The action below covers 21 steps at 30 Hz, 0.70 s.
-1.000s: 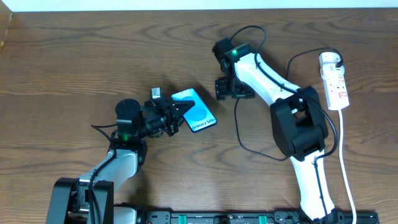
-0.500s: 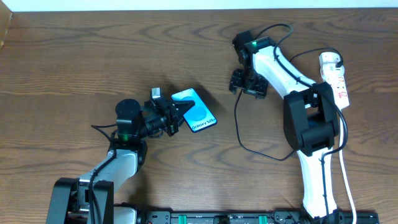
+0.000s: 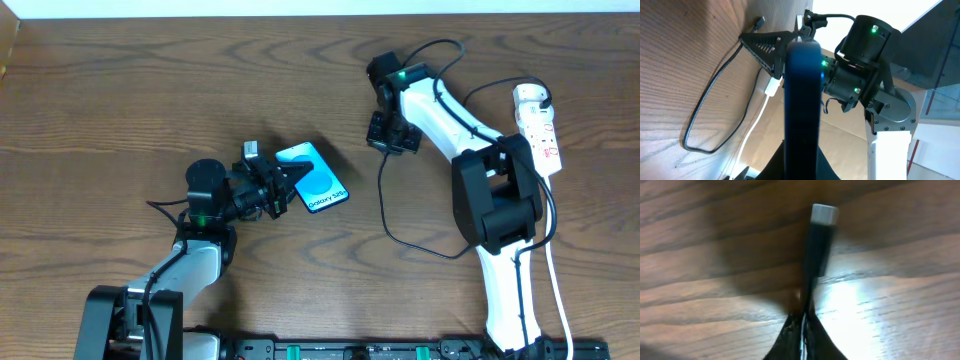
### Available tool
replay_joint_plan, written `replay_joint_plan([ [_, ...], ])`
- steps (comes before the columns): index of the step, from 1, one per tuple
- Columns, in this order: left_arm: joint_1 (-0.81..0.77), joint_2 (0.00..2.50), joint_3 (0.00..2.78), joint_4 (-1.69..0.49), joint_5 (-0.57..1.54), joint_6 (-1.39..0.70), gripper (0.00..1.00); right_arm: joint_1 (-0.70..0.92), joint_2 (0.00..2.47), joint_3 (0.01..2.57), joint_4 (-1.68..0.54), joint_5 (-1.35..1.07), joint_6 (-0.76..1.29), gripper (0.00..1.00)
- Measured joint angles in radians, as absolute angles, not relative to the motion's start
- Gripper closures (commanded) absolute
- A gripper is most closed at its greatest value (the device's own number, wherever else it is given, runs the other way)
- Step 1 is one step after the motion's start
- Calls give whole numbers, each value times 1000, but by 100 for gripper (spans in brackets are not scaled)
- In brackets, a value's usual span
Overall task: Plug charger to phone and switch on socket
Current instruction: 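Carry the cable plug with the right gripper toward the phone's bottom edge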
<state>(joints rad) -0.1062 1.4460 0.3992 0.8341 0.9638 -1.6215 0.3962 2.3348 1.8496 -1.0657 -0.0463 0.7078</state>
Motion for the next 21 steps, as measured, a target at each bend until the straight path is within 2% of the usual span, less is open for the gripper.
replay_joint_plan([
  [5, -106, 1446, 399, 834, 964, -1620, 92, 398, 2334, 1848, -1060, -51, 680, 99],
  [12, -106, 1446, 399, 834, 964, -1566, 92, 398, 2327, 1840, -1061, -170, 494, 99],
  [21, -106, 1446, 402, 834, 976, -1439, 92, 373, 2204, 1790, -1265, -279, 242, 99],
])
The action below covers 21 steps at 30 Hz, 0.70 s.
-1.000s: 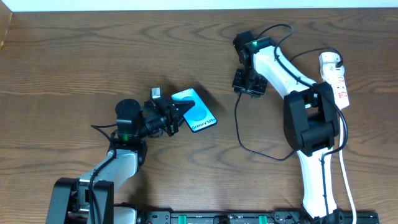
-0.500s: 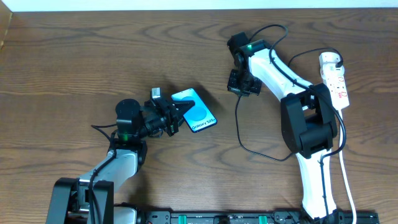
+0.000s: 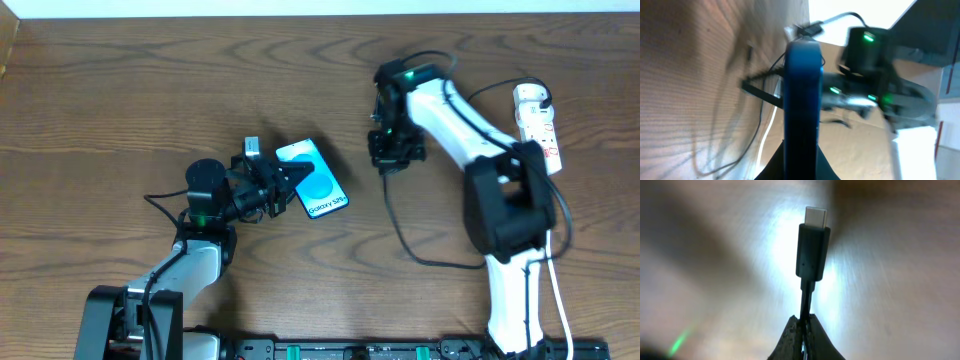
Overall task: Plug charger to phone and switch on socket
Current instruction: 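Carry the cable plug with the right gripper toward the phone's bottom edge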
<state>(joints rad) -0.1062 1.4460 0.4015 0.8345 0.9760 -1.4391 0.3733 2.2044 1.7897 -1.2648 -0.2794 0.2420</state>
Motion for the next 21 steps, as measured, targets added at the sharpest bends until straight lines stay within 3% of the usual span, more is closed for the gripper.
replay_joint_plan([
  [12, -106, 1488, 550, 840, 994, -1311, 92, 259, 1684, 1739, -1408, -440, -23, 99],
  [21, -161, 1620, 636, 840, 1040, -1234, 92, 311, 1262, 1223, -1150, -536, -84, 99],
])
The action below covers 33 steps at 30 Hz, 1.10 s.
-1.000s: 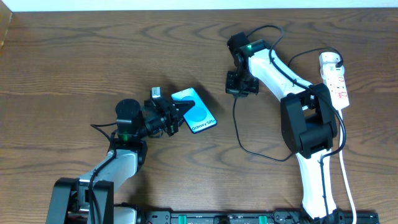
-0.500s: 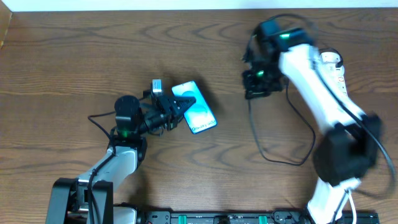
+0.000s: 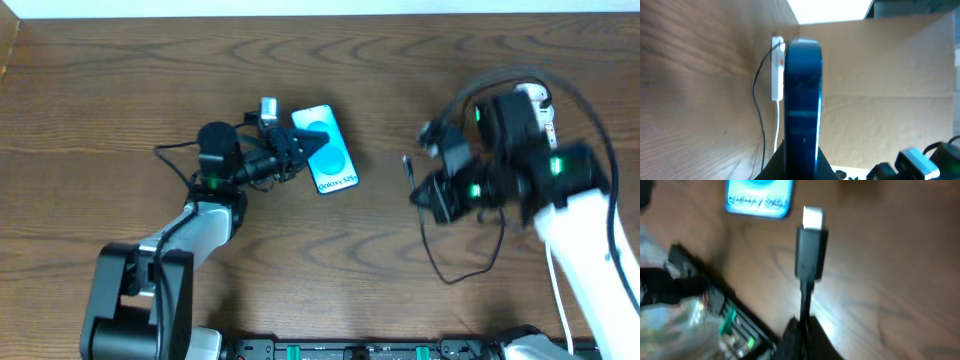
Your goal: Plug charger to phone and switch on socket
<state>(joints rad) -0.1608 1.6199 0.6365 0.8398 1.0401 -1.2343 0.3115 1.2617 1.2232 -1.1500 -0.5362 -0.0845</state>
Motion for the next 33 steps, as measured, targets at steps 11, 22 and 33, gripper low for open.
replay_joint_plan([
  [11, -167, 1628, 637, 900, 1061, -1226, 92, 476, 1133, 815, -718, -578, 81, 99],
  [22, -167, 1628, 637, 913, 1013, -1225, 92, 654, 1187, 812, -590, -469, 229, 99],
  [33, -167, 1628, 637, 913, 1003, -1225, 93, 670, 1187, 812, -521, -433, 315, 99],
])
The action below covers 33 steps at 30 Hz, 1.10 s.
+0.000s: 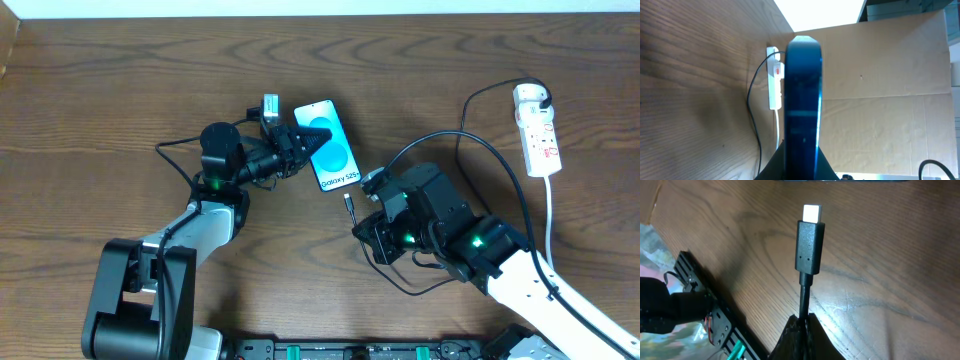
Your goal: Plug charger to phone and switch on socket
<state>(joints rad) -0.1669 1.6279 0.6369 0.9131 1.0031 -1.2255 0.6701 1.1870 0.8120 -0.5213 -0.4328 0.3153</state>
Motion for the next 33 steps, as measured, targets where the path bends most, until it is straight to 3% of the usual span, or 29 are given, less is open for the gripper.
replay_joint_plan([
  [12, -167, 1628, 637, 1006, 1035, -1226, 93, 670, 1188, 812, -489, -550, 345, 99],
  [33, -167, 1628, 637, 1007, 1072, -1226, 93, 670, 1191, 812, -490, -507, 426, 99],
])
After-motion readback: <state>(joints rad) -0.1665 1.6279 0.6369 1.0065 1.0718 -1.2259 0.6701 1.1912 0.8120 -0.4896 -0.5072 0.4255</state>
